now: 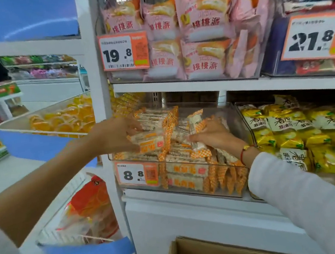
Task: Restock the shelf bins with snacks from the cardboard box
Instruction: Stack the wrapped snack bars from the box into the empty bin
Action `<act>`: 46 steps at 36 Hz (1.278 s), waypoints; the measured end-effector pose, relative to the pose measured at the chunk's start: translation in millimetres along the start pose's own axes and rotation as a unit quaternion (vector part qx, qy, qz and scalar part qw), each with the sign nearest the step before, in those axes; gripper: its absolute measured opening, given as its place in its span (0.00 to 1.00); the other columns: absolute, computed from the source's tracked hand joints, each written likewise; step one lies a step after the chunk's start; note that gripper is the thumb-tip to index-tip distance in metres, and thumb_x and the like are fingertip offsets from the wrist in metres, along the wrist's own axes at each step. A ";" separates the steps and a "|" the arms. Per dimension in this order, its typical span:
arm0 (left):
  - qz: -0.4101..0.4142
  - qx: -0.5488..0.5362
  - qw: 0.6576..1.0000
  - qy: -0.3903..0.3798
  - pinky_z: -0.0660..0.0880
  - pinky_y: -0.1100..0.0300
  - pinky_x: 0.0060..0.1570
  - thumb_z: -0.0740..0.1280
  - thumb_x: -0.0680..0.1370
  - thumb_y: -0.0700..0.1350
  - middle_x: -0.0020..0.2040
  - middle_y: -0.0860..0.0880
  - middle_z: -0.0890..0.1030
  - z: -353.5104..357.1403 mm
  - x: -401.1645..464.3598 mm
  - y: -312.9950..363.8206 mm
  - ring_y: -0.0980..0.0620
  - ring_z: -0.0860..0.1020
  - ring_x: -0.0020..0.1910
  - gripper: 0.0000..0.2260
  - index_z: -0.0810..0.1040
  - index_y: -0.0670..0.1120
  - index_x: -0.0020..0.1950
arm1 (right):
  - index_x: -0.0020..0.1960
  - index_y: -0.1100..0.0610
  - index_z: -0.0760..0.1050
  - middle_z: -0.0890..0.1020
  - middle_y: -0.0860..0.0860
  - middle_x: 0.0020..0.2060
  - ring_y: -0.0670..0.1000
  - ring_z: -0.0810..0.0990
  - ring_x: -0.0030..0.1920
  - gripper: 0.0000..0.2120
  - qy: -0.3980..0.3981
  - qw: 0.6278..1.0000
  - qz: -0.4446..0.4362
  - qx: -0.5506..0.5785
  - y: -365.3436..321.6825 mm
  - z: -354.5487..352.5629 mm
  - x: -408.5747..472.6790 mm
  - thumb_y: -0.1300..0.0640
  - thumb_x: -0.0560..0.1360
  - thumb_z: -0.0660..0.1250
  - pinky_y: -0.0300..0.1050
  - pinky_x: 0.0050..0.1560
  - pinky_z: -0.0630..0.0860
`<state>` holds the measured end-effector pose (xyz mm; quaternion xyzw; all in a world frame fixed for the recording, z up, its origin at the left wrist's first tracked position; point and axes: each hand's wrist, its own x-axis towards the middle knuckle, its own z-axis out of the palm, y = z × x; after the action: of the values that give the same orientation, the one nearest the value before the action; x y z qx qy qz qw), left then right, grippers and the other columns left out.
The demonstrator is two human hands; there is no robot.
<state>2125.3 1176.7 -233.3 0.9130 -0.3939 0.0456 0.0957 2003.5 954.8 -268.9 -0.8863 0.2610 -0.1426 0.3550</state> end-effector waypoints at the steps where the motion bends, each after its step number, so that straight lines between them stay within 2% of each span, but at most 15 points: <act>1: 0.009 0.064 0.998 -0.018 0.74 0.56 0.56 0.72 0.71 0.57 0.64 0.54 0.77 -0.7 -0.4 3.8 0.52 0.75 0.62 0.27 0.71 0.57 0.68 | 0.60 0.66 0.76 0.79 0.60 0.56 0.61 0.74 0.62 0.26 0.003 1.000 -0.001 -0.004 -0.4 0.7 -0.3 0.48 0.72 0.73 0.50 0.59 0.71; 3: 0.024 0.162 0.986 -0.035 0.72 0.53 0.58 0.68 0.74 0.57 0.70 0.51 0.71 4.2 1.6 11.8 0.48 0.71 0.66 0.27 0.67 0.54 0.72 | 0.50 0.63 0.79 0.82 0.59 0.43 0.61 0.79 0.55 0.21 0.014 1.000 -0.010 -0.003 -2.4 3.1 -1.7 0.47 0.69 0.75 0.49 0.50 0.74; 6: 0.029 0.234 0.971 -0.050 0.70 0.49 0.60 0.60 0.79 0.57 0.72 0.45 0.66 18.1 6.6 23.3 0.44 0.64 0.71 0.26 0.62 0.48 0.74 | 0.51 0.63 0.78 0.82 0.57 0.37 0.57 0.82 0.45 0.23 0.016 1.000 0.002 0.012 -2.2 4.7 1.0 0.45 0.68 0.76 0.48 0.44 0.75; 11: 0.043 0.267 0.963 -0.012 0.71 0.44 0.61 0.58 0.81 0.53 0.71 0.44 0.67 20.3 13.6 22.0 0.42 0.65 0.69 0.23 0.61 0.47 0.74 | 0.38 0.53 0.72 0.75 0.47 0.25 0.45 0.74 0.29 0.14 0.032 0.999 0.005 0.039 -2.1 0.6 0.1 0.49 0.69 0.75 0.40 0.31 0.67; 14: 0.070 0.241 0.966 0.059 0.71 0.46 0.60 0.60 0.81 0.51 0.67 0.44 0.70 16.0 22.1 16.8 0.42 0.72 0.64 0.21 0.61 0.45 0.72 | 0.43 0.60 0.79 0.81 0.52 0.35 0.46 0.77 0.34 0.12 0.073 0.995 0.003 0.069 -0.4 -13.3 -0.7 0.52 0.70 0.75 0.40 0.37 0.73; 17: 0.089 0.231 0.967 0.065 0.67 0.48 0.64 0.62 0.81 0.49 0.69 0.43 0.70 19.9 34.7 11.9 0.42 0.71 0.65 0.21 0.61 0.46 0.72 | 0.54 0.67 0.79 0.84 0.57 0.44 0.53 0.81 0.46 0.20 0.095 0.989 0.004 0.111 -3.0 -29.3 -5.2 0.54 0.70 0.75 0.46 0.50 0.76; 19: 0.093 0.209 0.972 0.048 0.65 0.47 0.66 0.62 0.81 0.48 0.70 0.44 0.68 25.5 46.4 8.8 0.42 0.68 0.68 0.21 0.61 0.49 0.72 | 0.60 0.68 0.74 0.81 0.57 0.44 0.52 0.79 0.49 0.24 0.096 0.987 0.011 0.130 -2.1 -36.5 -7.1 0.55 0.71 0.75 0.44 0.48 0.72; 22: 0.091 0.209 0.973 0.019 0.61 0.48 0.70 0.60 0.81 0.46 0.73 0.45 0.66 36.5 63.7 5.6 0.44 0.61 0.73 0.22 0.59 0.51 0.75 | 0.57 0.65 0.75 0.81 0.56 0.49 0.42 0.74 0.39 0.21 0.076 0.986 0.018 0.146 -1.4 -39.0 -9.4 0.54 0.71 0.75 0.42 0.46 0.71; 25: 0.072 0.256 0.963 0.036 0.55 0.49 0.74 0.59 0.81 0.42 0.77 0.48 0.57 47.1 74.8 7.7 0.46 0.52 0.77 0.25 0.57 0.54 0.77 | 0.62 0.69 0.72 0.75 0.47 0.50 0.42 0.75 0.46 0.26 0.061 0.984 0.021 0.167 5.1 -35.2 -6.6 0.55 0.72 0.75 0.40 0.47 0.69; 30: -0.003 0.201 0.978 0.052 0.70 0.50 0.64 0.59 0.79 0.37 0.73 0.47 0.66 58.6 76.4 21.0 0.43 0.64 0.71 0.29 0.57 0.56 0.77 | 0.60 0.64 0.73 0.77 0.47 0.49 0.40 0.72 0.49 0.24 0.035 0.983 0.014 0.180 11.2 -27.0 -3.8 0.53 0.71 0.75 0.39 0.52 0.66; 32: -0.017 0.171 0.983 0.069 0.68 0.49 0.66 0.61 0.78 0.37 0.75 0.47 0.64 59.5 75.3 25.9 0.43 0.61 0.73 0.29 0.58 0.53 0.77 | 0.68 0.61 0.69 0.77 0.49 0.46 0.46 0.73 0.48 0.32 0.010 0.984 0.008 0.178 11.0 -22.0 0.8 0.52 0.69 0.76 0.39 0.52 0.66; 35: -0.022 0.119 0.981 0.154 0.61 0.49 0.69 0.64 0.79 0.42 0.75 0.45 0.61 57.0 66.1 31.4 0.44 0.58 0.74 0.26 0.61 0.48 0.76 | 0.68 0.61 0.69 0.78 0.48 0.47 0.50 0.76 0.59 0.38 0.000 0.989 -0.007 0.145 7.6 -14.9 7.0 0.48 0.65 0.79 0.43 0.57 0.71; 38: -0.012 0.010 0.976 0.218 0.68 0.48 0.61 0.63 0.79 0.42 0.70 0.45 0.68 57.7 52.2 32.2 0.42 0.64 0.69 0.18 0.70 0.48 0.70 | 0.68 0.56 0.70 0.80 0.50 0.57 0.50 0.76 0.60 0.40 -0.031 0.994 -0.016 0.100 3.1 -10.7 6.0 0.44 0.62 0.80 0.45 0.62 0.73; 41: 0.040 -0.071 0.982 0.173 0.73 0.48 0.59 0.59 0.82 0.45 0.64 0.45 0.76 59.2 38.6 33.4 0.43 0.73 0.63 0.14 0.75 0.49 0.66 | 0.57 0.54 0.73 0.80 0.47 0.46 0.48 0.77 0.51 0.27 -0.042 0.997 -0.053 -0.031 -1.4 -4.9 1.8 0.42 0.65 0.77 0.40 0.51 0.72; 46: 0.057 0.008 0.998 0.023 0.72 0.44 0.59 0.59 0.80 0.52 0.70 0.46 0.70 62.8 30.1 40.7 0.41 0.71 0.65 0.21 0.65 0.55 0.74 | 0.66 0.55 0.70 0.78 0.53 0.59 0.54 0.75 0.61 0.41 0.008 0.968 -0.097 -0.232 -5.8 -4.1 -5.3 0.28 0.64 0.68 0.47 0.56 0.73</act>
<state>2116.8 1114.7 -284.3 0.8885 -0.4427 0.0751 0.0942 1999.4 959.1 -262.2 -0.9645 0.2023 -0.1189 0.1215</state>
